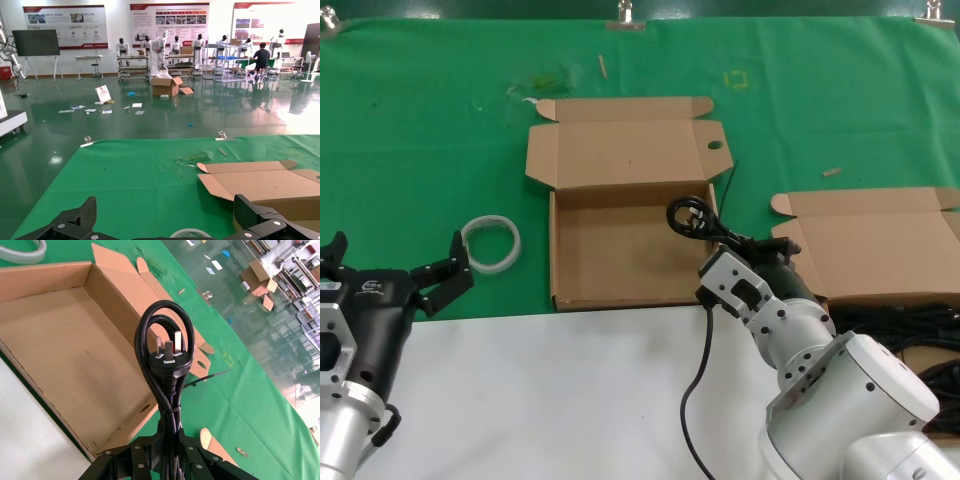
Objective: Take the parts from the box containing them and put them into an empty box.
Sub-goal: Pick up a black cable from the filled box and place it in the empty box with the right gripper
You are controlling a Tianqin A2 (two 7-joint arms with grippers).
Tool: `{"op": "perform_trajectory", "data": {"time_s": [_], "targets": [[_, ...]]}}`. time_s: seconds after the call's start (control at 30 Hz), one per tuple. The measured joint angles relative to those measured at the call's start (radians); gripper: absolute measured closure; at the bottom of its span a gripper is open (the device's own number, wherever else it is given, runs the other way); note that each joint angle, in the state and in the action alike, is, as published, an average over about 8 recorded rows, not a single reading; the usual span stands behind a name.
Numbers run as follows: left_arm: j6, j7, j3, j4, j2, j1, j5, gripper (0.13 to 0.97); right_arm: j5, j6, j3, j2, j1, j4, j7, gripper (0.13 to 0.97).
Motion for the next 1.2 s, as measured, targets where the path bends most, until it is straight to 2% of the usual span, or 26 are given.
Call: {"op": "perform_trajectory", "data": {"time_s": [0.43, 0.83, 1.2], "targets": [[0.000, 0.000, 0.000, 0.000, 0.000, 0.000, 0.000, 0.132, 0.000, -0.008, -0.023, 0.000, 0.010, 0.007, 0.011, 0.920], [0.000, 0.000, 0.000, 0.000, 0.000, 0.000, 0.000, 0.132, 0.000, -0.003, 0.026, 0.000, -0.008, -0.001, -0.053, 0.920], [0.000, 0.000, 0.000, 0.000, 0.000, 0.000, 0.000, 0.132, 0.000, -0.003, 0.034, 0.000, -0.011, -0.002, -0.061, 0.910]]}}
